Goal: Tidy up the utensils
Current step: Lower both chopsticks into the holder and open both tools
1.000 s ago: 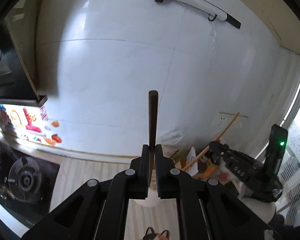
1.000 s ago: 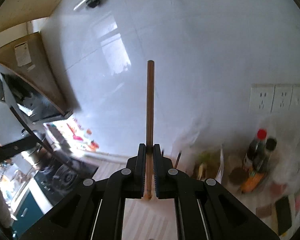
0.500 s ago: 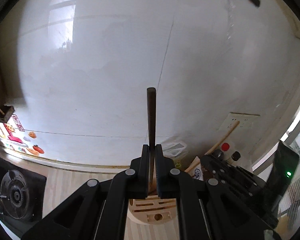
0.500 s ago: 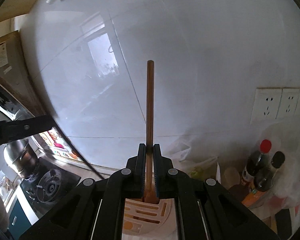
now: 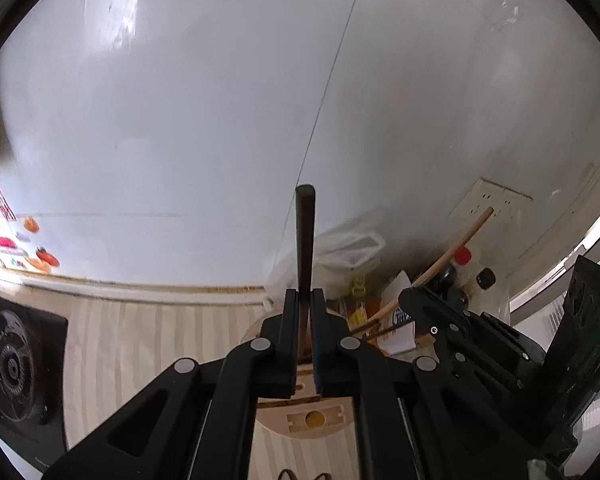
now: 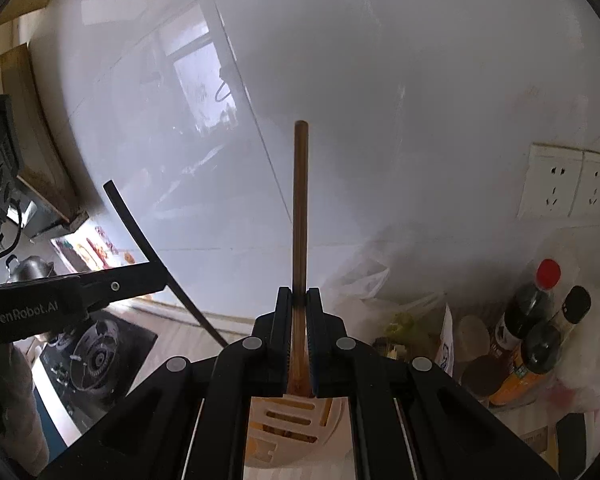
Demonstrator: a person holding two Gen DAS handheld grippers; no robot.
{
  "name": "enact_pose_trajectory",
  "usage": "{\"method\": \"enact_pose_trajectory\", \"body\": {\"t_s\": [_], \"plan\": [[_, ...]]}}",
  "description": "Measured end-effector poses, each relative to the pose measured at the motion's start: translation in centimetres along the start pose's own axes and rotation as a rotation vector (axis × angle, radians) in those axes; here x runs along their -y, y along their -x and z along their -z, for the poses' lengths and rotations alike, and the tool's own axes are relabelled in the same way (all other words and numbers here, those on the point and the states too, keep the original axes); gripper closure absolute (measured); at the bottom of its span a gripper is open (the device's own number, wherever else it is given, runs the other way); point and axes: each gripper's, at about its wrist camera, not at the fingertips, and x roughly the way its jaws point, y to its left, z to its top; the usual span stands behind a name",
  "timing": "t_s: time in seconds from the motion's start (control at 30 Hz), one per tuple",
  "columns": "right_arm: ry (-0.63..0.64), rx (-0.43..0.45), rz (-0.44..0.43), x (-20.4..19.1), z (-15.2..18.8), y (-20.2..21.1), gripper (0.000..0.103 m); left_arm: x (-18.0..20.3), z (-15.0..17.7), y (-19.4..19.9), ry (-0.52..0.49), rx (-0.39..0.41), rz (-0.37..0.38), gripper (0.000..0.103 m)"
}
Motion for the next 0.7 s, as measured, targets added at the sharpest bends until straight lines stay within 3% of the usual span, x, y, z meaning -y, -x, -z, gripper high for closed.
{"method": "enact_pose_trajectory", "body": {"t_s": [0.23, 0.3, 0.33, 0.37, 0.43, 0.5, 0.57, 0.6, 0.67, 0.7], "plan": [[-0.04, -0.111, -0.017, 0.9, 1.6, -1.5, 0.094, -0.1, 0.8, -0.9, 0.054, -0.12, 0.008, 0.093], [-0.055, -0.112, -0.033, 1.2, 1.8, -0.9, 0.085, 0.1, 0.9, 0.0, 0.046, -0.095, -0.026, 0.073], [-0.055, -0.103, -0.039, 1.3, 1.9, -0.4, 0.075, 0.1, 1.0, 0.6, 0.048, -0.077, -0.034, 0.045], [-0.051, -0.095, -0.043, 1.2, 1.9, 0.1, 0.063, 0.0, 1.2, 1.4, 0.054, -0.048, -0.041, 0.026], [-0.053, -0.067, -0.022, 1.4, 2.0, 1.7, 0.045, 0.0, 1.4, 2.7, 0.055, 0.001, -0.067, 0.024], [-0.077, -0.045, -0.025, 2.2, 2.4, 3.5, 0.043, 0.0, 2.1, 4.2, 0.051, 0.05, -0.097, 0.02], [-0.107, -0.033, -0.009, 3.1, 3.0, 5.2, 0.035, -0.1, 2.9, 5.1, 0.056, 0.089, -0.116, 0.0], [-0.115, -0.031, -0.004, 3.6, 3.2, 5.7, 0.029, -0.1, 3.7, 5.7, 0.056, 0.118, -0.127, 0.0], [-0.139, -0.019, 0.042, 4.8, 4.2, 7.5, 0.008, 0.1, 5.3, 6.1, 0.049, 0.14, -0.17, 0.0], [-0.141, -0.013, 0.073, 5.4, 4.9, 8.3, 0.007, 0.3, 6.1, 6.1, 0.041, 0.146, -0.184, 0.0]]}}
